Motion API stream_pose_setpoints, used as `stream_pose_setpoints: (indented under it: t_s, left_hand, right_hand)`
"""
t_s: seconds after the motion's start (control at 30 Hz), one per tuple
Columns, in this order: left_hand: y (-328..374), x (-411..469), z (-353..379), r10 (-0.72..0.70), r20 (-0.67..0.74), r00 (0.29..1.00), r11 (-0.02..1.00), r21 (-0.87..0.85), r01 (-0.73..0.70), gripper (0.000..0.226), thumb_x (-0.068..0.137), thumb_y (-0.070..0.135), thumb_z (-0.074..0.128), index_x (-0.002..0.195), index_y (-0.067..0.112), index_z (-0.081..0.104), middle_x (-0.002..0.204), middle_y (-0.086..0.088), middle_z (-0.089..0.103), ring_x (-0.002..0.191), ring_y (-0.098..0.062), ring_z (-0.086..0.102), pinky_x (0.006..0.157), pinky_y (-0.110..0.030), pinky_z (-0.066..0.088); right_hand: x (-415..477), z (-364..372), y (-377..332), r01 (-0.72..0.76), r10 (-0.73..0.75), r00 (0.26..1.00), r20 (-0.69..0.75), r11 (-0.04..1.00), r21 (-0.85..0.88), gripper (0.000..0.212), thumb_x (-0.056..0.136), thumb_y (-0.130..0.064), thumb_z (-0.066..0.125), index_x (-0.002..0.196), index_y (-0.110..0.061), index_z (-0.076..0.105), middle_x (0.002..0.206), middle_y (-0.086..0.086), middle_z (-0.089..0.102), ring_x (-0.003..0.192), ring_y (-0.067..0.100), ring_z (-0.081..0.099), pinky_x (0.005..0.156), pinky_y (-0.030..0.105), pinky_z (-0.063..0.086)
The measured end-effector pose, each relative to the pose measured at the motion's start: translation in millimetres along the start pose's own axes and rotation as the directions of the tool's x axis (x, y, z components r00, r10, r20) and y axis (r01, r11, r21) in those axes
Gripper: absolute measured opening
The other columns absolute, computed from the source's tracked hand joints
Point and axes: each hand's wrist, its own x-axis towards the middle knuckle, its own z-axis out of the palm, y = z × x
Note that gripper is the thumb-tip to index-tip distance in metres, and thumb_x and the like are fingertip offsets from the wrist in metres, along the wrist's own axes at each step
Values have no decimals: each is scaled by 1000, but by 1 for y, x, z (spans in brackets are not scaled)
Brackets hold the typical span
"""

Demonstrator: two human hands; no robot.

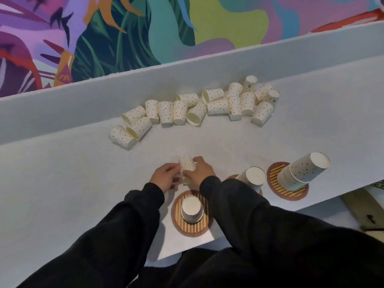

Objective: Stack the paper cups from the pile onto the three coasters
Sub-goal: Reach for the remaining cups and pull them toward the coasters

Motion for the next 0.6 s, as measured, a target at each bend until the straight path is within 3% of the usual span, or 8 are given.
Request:
stream_pose_setpoints:
  t_s: [0.1,0.17,0.23,0.33,0.47,0.6]
  left_hand:
    - [4,16,-24,59,-19,998,998,28,-58,17,96,16,67,110,25,70,109,-12,73,99,-36,72,85,-51,60]
    - [8,34,-55,230,-147,962,946,264,-186,27,92,10,68,109,31,69,117,-2,72,105,-29,69,96,-47,56]
    - [19,49,-93,400,-238,885,799,564,-209,44,90,-2,61,123,28,65,132,0,63,118,-26,60,107,-41,48]
    - [35,75,-147,524,-274,807,523,851,-50,63,83,-1,62,141,21,50,151,-9,44,130,-37,46,107,-49,43]
    - [40,102,-187,444,-140,885,206,977,51,75,90,16,63,156,28,30,167,-2,20,144,-32,33,108,-51,40]
    - [46,112,-187,490,-31,871,-45,997,61,75,88,18,64,154,31,31,159,-6,28,131,-34,43,97,-48,48]
  right_hand:
    - [7,-7,-3,-41,43,999,-18,994,99,71,89,-23,77,149,-21,38,147,11,53,129,33,56,99,33,47]
    - [7,-11,-6,-38,44,998,-34,986,164,76,86,-21,80,150,-21,39,148,9,53,129,31,56,106,36,49]
    - [2,-15,-10,5,12,997,-78,979,205,77,85,-20,80,150,-18,41,147,7,54,127,28,56,106,38,50]
    - [-8,-17,-17,66,-35,993,-109,953,295,73,86,-16,81,149,-17,44,144,5,54,124,23,54,103,37,50]
    - [-19,-16,-18,61,-27,996,-85,900,431,74,86,-10,80,148,-23,43,142,2,55,128,25,55,106,45,53]
    - [-25,-16,-14,73,-32,995,-96,882,466,73,86,-10,81,146,-26,43,141,2,57,124,24,58,100,38,55]
